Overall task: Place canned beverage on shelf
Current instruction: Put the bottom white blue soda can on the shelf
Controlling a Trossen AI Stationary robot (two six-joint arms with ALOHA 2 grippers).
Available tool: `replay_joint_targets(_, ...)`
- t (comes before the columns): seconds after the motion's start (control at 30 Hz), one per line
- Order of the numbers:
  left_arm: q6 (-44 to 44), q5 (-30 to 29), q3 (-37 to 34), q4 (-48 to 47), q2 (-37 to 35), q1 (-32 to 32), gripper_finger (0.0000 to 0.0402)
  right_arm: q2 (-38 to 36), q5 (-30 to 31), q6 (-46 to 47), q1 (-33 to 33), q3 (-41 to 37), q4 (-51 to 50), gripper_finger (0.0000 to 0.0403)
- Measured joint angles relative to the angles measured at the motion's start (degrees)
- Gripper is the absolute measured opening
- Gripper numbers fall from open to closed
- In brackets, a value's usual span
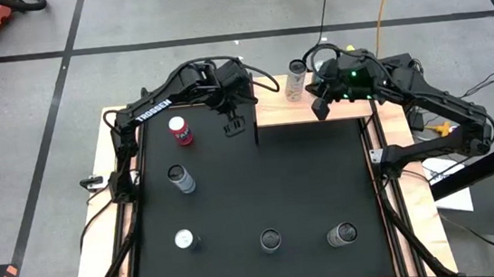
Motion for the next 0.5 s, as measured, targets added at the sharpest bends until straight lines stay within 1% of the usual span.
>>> replay_joint_targets(0.13, -1.1, 2.7, 0.0, 0.0, 0.0, 0.0, 0.0359, 0.0, 0.0, 0.2, 0.0, 0.0, -3.7, 0.0)
replay_joint_targets(0.33, -2.1, 2.7, 0.0, -0.6, 0.0, -0.3, 0.0359, -0.3, 0.1, 1.7, 0.0, 0.0, -7.2, 0.0)
replay_joint_targets(0.5, -2.0, 1.8, -1.1, -1.4, 0.0, -0.6, 0.0359, -1.3, 0.2, 1.6, 0.0, 0.0, -6.8, 0.0)
